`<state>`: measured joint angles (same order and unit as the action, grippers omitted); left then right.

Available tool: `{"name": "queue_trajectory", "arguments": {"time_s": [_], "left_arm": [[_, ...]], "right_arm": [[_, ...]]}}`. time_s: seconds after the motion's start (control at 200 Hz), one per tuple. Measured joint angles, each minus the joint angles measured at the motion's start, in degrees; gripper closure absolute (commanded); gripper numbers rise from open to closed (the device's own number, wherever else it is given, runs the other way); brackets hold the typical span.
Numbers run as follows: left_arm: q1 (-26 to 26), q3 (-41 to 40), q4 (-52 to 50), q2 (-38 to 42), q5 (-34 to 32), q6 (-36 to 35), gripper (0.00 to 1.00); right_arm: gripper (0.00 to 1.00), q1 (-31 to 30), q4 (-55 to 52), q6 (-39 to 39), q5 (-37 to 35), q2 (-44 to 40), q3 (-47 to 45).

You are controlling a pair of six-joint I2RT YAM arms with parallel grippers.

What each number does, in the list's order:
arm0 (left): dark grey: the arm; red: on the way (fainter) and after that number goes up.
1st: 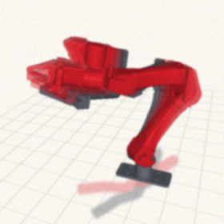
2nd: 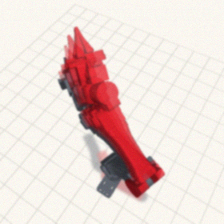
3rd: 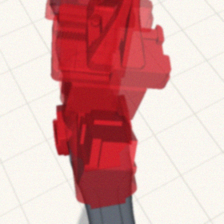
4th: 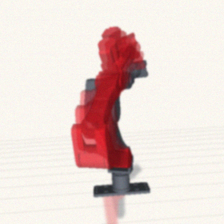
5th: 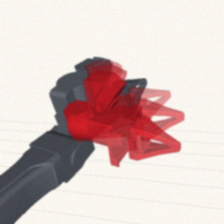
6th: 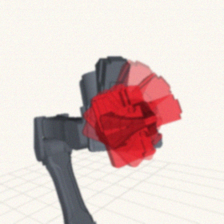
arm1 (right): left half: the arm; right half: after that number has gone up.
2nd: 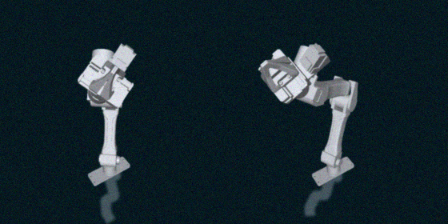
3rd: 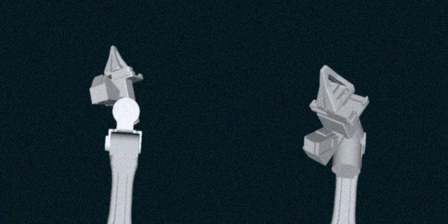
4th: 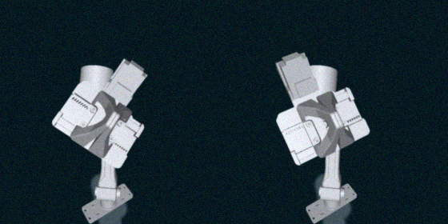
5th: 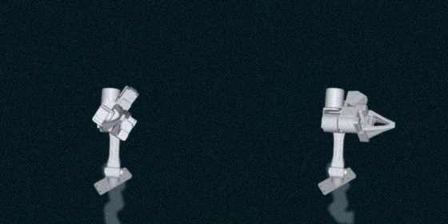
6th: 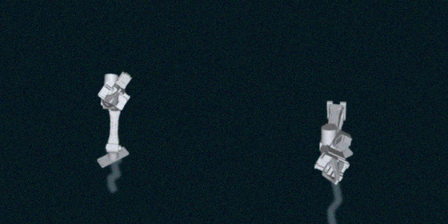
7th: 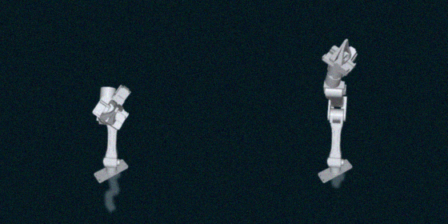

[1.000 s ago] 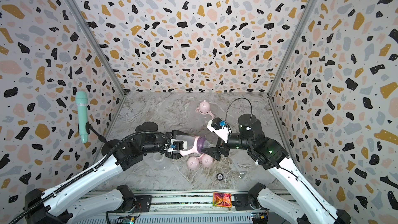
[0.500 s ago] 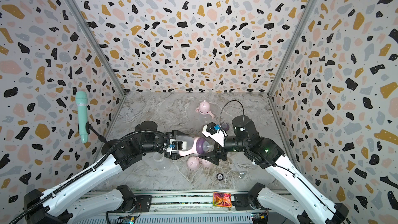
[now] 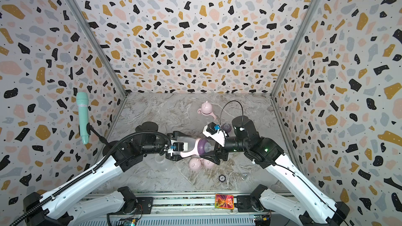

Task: Assemble the baby bottles
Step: Screw the nipple onto the baby bottle.

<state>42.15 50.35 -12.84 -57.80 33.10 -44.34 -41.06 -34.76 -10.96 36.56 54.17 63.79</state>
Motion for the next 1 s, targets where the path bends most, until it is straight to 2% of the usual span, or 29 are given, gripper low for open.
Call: {"name": "queue_trajectory", "arguments": {"time_s": [0.195,0.365,0.546,0.616,0.701,0.746,0.771,0.996], "left_arm": [[0.0,0.0,0.0,0.0,0.8,0.0,1.00],[0.0,0.0,-0.1,0.0,1.1,0.0,1.00],[-0.2,0.1,-0.5,0.0,0.8,0.2,1.00],[-0.3,0.1,-0.5,0.0,0.6,0.2,1.00],[-0.3,0.0,0.0,0.1,-0.8,0.7,1.00],[-0.3,-0.7,1.3,0.5,-2.2,1.1,1.00],[-0.3,-1.3,2.4,0.9,-3.1,1.6,1.00],[1.2,-9.0,15.1,4.2,-15.9,3.5,1.00]], "right_arm": [[0.13,0.0,0.0,0.1,1.4,0.4,0.0],[0.22,0.0,0.3,0.2,2.8,0.9,0.0],[0.48,-0.2,0.4,0.5,3.0,1.0,0.0],[0.64,-0.2,0.5,0.7,3.0,1.0,0.0],[0.89,-0.2,1.1,1.1,3.1,1.2,0.0],[0.98,0.0,1.9,1.5,3.4,1.4,0.0],[1.00,0.1,2.4,1.6,3.7,1.5,0.0],[1.00,4.3,7.2,5.6,9.8,7.2,2.1]]}}
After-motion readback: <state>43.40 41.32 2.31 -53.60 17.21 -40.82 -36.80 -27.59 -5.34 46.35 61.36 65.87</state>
